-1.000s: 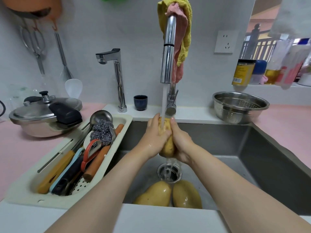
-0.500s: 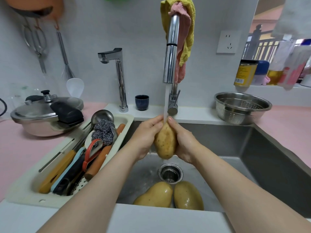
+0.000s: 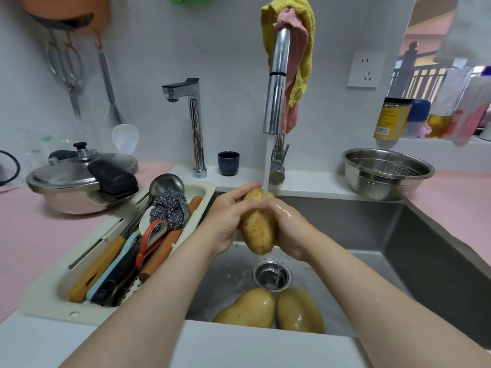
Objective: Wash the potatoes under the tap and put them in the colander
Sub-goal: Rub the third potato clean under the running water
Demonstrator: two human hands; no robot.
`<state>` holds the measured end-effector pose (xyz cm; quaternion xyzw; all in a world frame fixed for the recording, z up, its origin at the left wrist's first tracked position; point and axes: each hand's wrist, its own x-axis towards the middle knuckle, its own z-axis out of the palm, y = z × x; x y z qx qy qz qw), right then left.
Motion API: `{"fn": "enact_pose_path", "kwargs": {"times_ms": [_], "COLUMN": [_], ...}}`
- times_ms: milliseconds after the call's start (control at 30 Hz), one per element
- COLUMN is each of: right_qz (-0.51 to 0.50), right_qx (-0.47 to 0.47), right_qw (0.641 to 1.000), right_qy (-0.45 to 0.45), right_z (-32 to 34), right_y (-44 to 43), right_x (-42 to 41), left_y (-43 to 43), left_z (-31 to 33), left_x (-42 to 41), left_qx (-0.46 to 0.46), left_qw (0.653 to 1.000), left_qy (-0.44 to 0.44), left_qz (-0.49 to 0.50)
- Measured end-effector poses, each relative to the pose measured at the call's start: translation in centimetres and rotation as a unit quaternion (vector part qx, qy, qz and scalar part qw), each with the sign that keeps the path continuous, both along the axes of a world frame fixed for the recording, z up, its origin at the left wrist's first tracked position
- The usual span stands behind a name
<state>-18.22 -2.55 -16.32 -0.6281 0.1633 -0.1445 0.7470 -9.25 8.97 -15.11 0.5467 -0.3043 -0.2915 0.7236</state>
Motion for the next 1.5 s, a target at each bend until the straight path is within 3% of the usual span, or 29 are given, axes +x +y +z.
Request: {"fn": "enact_pose_path", "kwargs": {"times_ms": [67, 233, 433, 633, 833, 967, 1200, 1500], "right_qz": [-0.008, -0.019, -0.074, -0.156, -0.097, -0.097, -0.116, -0.024], "right_qx": [0.026, 0.011, 0.024, 0.107, -0.086, -0.142, 0.009, 0.02], "right_qw": [1.0, 1.0, 0.997, 0.982, 0.992, 0.985, 0.992, 0.999], "right_qy": [0.013, 0.012, 0.002, 0.012, -0.007, -0.017, -0.043, -0.036], "right_z": [-0.1, -0.1, 0.0, 0.3, 0.5, 0.3, 0.5, 1.3], "right_y": [-0.8, -0.6, -0.9, -0.8, 0.0, -0.2, -1.3, -1.7], "right_x": [-0.1, 0.1, 0.0, 0.8, 0.6, 0.4, 0.3, -0.6], "left_y": [-0.1, -1.0, -0.7, -1.0, -1.0, -0.1, 0.3, 2.0], "left_z": [-0.2, -0.4, -0.7, -0.8, -0.6, -0.8, -1.3, -0.8], "left_x": [-0.1, -1.1, 0.3, -0.6, -0.5, 0.9, 1.1, 2.8], "left_qx": [0.011, 0.015, 0.031, 0.057, 0.063, 0.062, 0.136, 0.187], "left_qw": [1.0, 0.996, 0.997, 0.998, 0.994, 0.998, 0.987, 0.967], "left_qy": [-0.011, -0.005, -0.034, -0.02, 0.083, 0.032, -0.038, -0.162], "left_qz": [-0.008, 0.091, -0.057, -0.022, 0.038, 0.006, -0.081, -0.065]}}
